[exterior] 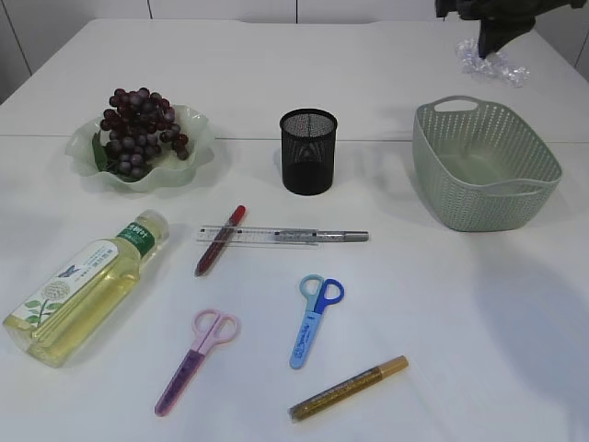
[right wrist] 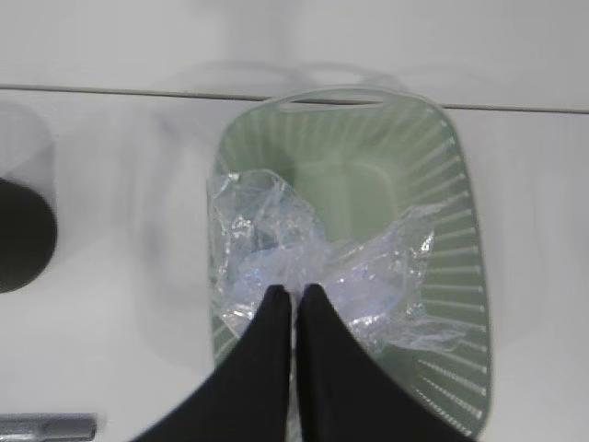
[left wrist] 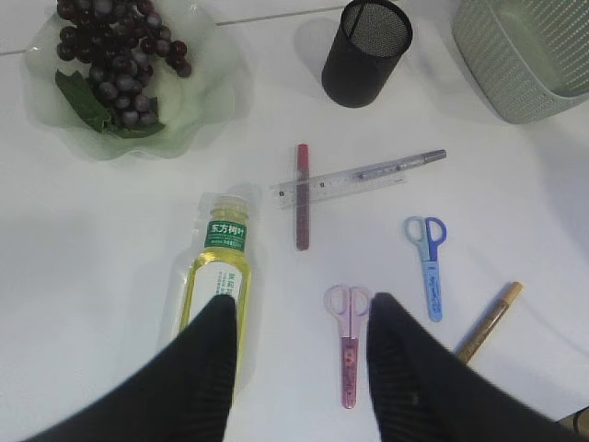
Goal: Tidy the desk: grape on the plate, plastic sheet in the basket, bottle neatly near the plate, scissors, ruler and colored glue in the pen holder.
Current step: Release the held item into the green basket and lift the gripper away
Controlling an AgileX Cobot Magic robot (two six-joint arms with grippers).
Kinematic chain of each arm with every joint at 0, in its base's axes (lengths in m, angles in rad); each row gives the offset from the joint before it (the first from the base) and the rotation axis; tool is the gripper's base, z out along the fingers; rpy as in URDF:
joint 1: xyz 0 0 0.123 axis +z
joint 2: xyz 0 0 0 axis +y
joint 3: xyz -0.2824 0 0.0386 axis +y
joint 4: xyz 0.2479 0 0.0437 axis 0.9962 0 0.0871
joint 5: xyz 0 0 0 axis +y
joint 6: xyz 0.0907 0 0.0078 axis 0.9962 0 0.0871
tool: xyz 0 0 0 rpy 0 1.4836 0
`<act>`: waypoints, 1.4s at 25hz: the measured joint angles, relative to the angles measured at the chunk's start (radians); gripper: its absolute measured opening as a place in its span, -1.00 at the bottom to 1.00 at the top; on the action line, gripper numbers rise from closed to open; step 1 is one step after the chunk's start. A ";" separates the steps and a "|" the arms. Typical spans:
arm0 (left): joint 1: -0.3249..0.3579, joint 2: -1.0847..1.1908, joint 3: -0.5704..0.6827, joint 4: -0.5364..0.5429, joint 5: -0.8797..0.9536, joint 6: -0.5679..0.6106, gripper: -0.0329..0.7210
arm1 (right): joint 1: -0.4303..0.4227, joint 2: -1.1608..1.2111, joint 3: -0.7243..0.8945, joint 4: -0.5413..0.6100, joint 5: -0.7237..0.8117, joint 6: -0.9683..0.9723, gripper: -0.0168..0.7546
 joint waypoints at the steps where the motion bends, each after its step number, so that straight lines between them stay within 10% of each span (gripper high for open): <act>1: 0.000 0.000 0.000 0.000 0.000 0.000 0.00 | -0.014 0.000 0.000 0.002 0.002 0.000 -0.92; 15: 0.000 0.000 0.000 0.000 0.000 0.000 0.00 | -0.039 -0.002 0.021 0.017 0.004 0.000 -0.90; 24: 0.000 -0.006 0.000 -0.015 0.000 -0.001 0.00 | -0.039 -0.002 0.024 0.017 0.004 0.000 -0.03; 35: 0.000 -0.009 0.000 -0.026 0.000 -0.001 0.00 | -0.039 -0.018 0.039 0.021 0.004 0.000 0.08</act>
